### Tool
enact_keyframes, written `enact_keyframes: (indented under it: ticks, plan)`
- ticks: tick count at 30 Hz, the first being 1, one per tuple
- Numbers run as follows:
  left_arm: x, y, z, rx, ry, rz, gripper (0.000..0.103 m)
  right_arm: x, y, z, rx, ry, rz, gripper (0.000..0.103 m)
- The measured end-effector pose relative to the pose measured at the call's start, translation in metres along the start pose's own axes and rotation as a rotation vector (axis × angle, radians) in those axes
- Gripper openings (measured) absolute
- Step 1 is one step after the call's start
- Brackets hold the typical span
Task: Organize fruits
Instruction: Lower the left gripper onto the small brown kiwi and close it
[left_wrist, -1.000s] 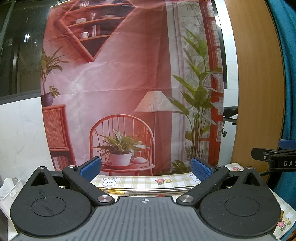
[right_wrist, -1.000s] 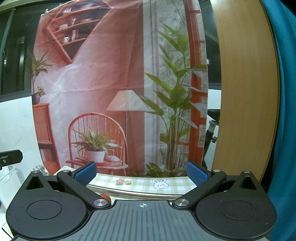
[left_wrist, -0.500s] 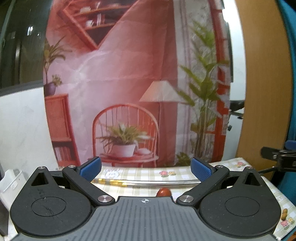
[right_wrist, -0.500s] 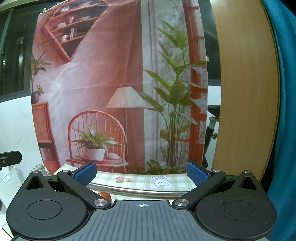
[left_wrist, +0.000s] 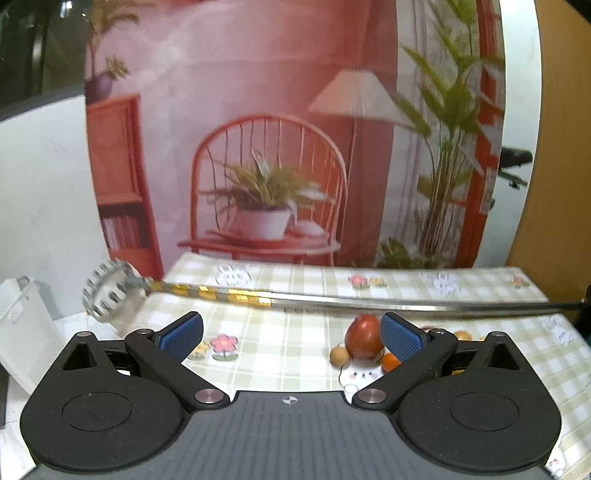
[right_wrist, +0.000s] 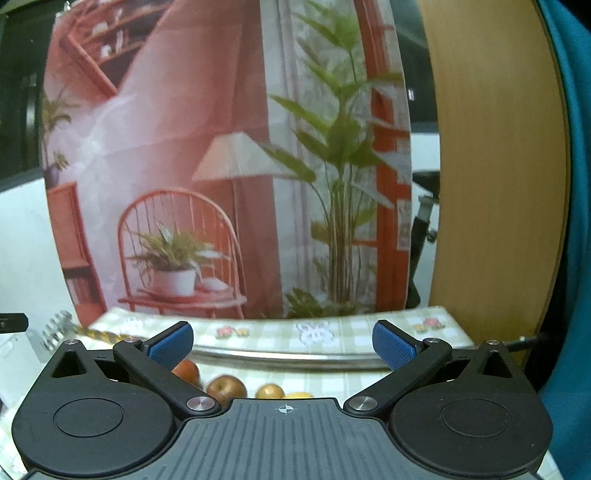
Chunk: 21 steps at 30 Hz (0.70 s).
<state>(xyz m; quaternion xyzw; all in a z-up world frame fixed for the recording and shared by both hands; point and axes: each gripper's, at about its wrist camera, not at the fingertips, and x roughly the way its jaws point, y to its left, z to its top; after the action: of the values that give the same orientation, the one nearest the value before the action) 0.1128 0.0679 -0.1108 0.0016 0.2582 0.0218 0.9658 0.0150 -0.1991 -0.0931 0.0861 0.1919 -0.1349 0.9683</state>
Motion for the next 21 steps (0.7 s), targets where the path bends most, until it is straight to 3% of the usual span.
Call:
enact_keyframes:
  ticks: [3, 16, 21]
  plan:
    - [0.028, 0.001, -0.013, 0.033, 0.030, -0.023, 0.101, 0.020, -0.005, -0.012, 0.017, 0.038, 0.016, 0.103]
    - [0.140, -0.018, -0.047, 0.194, 0.127, -0.164, 0.064, 0.090, -0.005, -0.048, 0.039, 0.172, -0.002, 0.103]
    - [0.174, -0.018, -0.053, 0.166, 0.193, -0.226, 0.056, 0.113, -0.017, -0.054, 0.102, 0.209, 0.002, 0.103]
